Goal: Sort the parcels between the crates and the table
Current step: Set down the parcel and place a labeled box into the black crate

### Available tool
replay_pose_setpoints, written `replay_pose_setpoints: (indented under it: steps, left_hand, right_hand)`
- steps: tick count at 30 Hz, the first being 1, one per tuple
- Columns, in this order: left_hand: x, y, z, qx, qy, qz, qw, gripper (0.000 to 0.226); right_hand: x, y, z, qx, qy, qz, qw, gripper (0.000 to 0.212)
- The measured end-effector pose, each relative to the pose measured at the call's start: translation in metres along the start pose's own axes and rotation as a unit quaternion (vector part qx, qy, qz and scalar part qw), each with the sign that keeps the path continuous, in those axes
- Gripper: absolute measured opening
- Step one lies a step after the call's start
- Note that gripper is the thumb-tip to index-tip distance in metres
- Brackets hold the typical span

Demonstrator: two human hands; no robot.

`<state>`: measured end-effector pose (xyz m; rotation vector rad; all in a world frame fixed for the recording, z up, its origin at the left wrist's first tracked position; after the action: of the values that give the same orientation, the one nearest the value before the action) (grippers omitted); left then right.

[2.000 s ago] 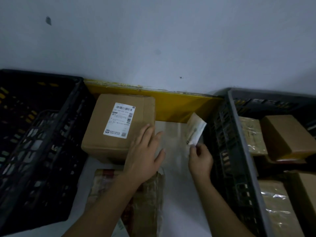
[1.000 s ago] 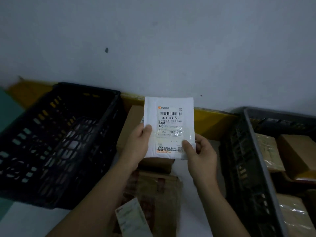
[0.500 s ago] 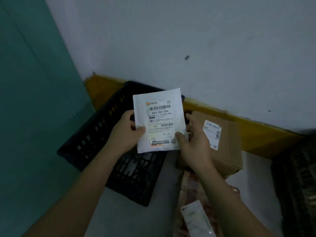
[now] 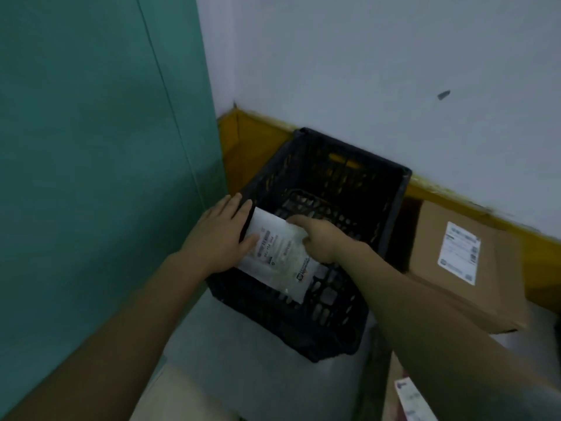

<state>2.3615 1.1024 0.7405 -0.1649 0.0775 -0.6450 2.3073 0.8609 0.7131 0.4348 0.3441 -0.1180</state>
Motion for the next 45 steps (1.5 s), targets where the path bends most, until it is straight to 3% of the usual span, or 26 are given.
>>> replay_pose_setpoints:
  steps: [8,11,17,21,27,30,35,39,45]
  left_hand:
    - [0.019,0.004,-0.011,-0.005,-0.009,-0.019,1.000,0.085]
    - [0.018,0.003,-0.015,0.027,-0.011,-0.030,0.999,0.088]
    - [0.017,0.004,-0.017,0.050,-0.024,-0.031,0.998,0.094]
    - [0.016,0.003,-0.017,0.057,-0.022,-0.039,0.997,0.101]
    - [0.016,0.005,-0.019,0.049,-0.035,-0.040,0.997,0.104]
    - [0.016,0.005,-0.020,0.044,-0.041,-0.041,0.997,0.103]
    - [0.021,0.004,-0.019,0.043,-0.042,-0.027,0.998,0.099]
    - [0.033,-0.018,-0.015,0.032,-0.045,-0.036,0.998,0.098]
    - [0.057,-0.094,-0.006,-0.007,-0.054,-0.105,0.993,0.092]
  right_hand:
    - [0.052,-0.015,-0.087,0.012,0.106,-0.077,0.991,0.066]
    - [0.056,-0.024,-0.110,-0.012,0.105,-0.089,0.990,0.067]
    - [0.065,-0.021,-0.130,-0.122,0.124,-0.061,0.983,0.110]
    - [0.064,-0.014,-0.148,-0.176,0.174,-0.050,0.968,0.112]
    - [0.060,-0.023,-0.145,-0.151,0.185,-0.046,0.970,0.129]
    - [0.058,-0.029,-0.131,-0.136,0.148,-0.046,0.978,0.125]
    - [0.052,-0.030,-0.083,-0.133,0.059,-0.035,0.989,0.097]
    - [0.027,-0.030,-0.031,-0.148,-0.044,-0.040,0.987,0.079]
    - [-0.050,-0.043,0.043,-0.155,-0.232,-0.022,0.960,0.071]
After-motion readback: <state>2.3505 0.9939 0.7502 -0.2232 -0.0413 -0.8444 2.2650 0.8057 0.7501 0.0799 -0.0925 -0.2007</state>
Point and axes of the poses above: each hand's wrist, its own x-axis towards the middle knuckle, its own z-axis out of the back of the hand, y = z × x, the point moved 3 cm from there along x, towards the middle knuckle, and after that the axes turned 6 degrees about -y, right-handed, at the moved point
